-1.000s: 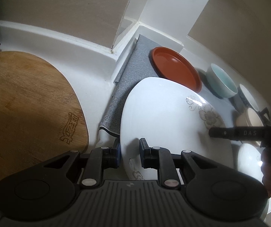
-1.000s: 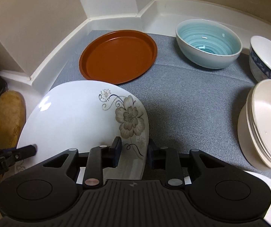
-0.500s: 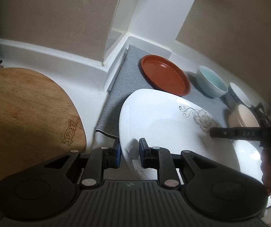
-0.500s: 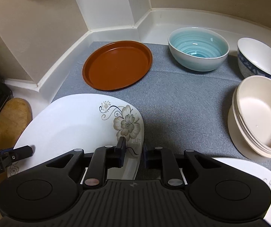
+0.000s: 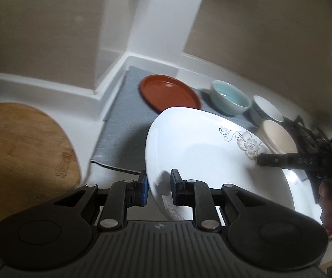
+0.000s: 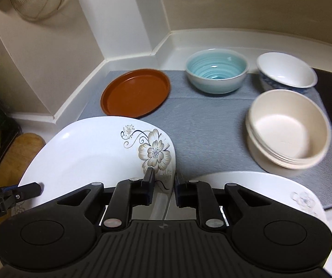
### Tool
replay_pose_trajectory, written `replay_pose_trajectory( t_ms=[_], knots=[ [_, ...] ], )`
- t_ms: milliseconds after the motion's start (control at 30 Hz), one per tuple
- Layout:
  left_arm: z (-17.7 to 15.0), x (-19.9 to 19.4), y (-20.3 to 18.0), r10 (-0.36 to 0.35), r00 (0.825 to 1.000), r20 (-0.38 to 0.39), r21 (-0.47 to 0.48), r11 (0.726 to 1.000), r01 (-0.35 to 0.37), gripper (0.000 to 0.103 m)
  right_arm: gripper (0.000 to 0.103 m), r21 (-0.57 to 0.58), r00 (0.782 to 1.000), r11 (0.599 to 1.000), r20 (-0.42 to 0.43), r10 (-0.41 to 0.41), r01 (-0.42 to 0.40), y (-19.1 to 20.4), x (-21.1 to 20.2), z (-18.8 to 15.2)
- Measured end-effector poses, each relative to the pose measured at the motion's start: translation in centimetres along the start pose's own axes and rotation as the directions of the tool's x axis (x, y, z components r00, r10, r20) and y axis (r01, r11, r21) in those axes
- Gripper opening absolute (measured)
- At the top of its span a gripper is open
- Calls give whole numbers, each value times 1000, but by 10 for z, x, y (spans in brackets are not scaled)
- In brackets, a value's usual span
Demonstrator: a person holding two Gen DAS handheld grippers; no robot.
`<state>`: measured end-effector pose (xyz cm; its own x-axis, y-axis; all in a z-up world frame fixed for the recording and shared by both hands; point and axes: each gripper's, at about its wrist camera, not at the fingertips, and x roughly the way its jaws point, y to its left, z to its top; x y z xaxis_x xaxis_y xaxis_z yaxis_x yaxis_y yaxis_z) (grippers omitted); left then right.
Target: Organize plates and bowls
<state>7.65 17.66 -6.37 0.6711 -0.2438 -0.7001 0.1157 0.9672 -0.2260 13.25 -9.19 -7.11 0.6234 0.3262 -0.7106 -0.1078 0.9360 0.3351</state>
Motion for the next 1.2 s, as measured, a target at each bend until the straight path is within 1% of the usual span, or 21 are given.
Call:
replay_pose_trajectory(
  t_ms=[133, 300, 467, 633, 767, 1200],
  knots=[
    [-5, -2, -24, -34, 999, -3, 41, 999, 35, 22, 19, 21, 999, 999, 24, -25, 25, -15, -22, -10],
    [-14, 3, -57, -70, 997, -22, 87, 994, 72, 22, 19, 69, 997, 996, 42, -63, 60, -43, -47, -26],
    [-27, 8, -86, -84, 995, -47, 117, 989, 89, 22, 19, 103, 995, 991, 42, -93, 88, -73, -62, -42],
    [-38, 7, -109, -70, 995, -70, 132, 988, 79, 22, 19, 128, 995, 987, 26, -101, 97, -95, -69, -56],
    [-43, 9, -117, -51, 995, -89, 140, 988, 63, 22, 19, 144, 996, 986, 13, -90, 87, -108, -68, -62],
    [-48, 11, -130, -12, 995, -103, 157, 987, 28, 22, 19, 153, 999, 987, -5, -53, 53, -121, -62, -73]
  ],
)
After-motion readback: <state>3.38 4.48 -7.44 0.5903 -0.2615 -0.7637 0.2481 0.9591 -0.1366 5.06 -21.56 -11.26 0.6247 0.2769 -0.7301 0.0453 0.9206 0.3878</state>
